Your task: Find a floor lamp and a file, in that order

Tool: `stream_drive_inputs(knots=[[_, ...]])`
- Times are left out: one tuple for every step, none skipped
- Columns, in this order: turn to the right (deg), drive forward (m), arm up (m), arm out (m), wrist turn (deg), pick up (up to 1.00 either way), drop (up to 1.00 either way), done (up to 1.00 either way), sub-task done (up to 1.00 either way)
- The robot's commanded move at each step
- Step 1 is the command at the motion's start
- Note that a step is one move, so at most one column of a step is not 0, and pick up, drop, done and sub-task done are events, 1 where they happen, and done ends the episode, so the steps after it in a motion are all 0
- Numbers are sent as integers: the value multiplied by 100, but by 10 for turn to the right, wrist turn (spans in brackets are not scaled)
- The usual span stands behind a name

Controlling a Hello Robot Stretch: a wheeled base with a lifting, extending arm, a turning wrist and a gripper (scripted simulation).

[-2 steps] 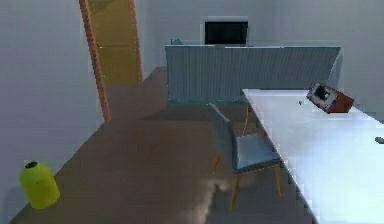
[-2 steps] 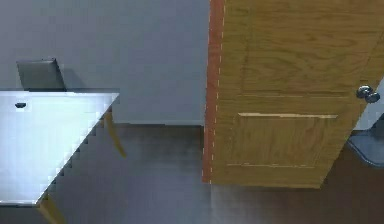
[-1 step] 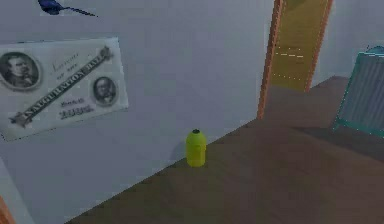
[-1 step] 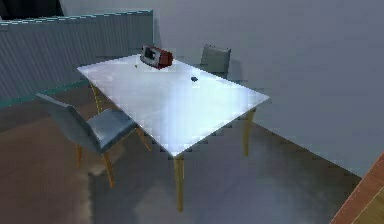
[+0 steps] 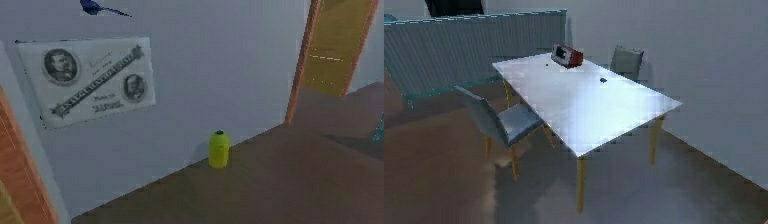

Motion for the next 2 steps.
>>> stream_drive_inputs(knots=[[0,30,0,0,0,0,0,0,0],[360,0,0,0,0,0,0,0,0]])
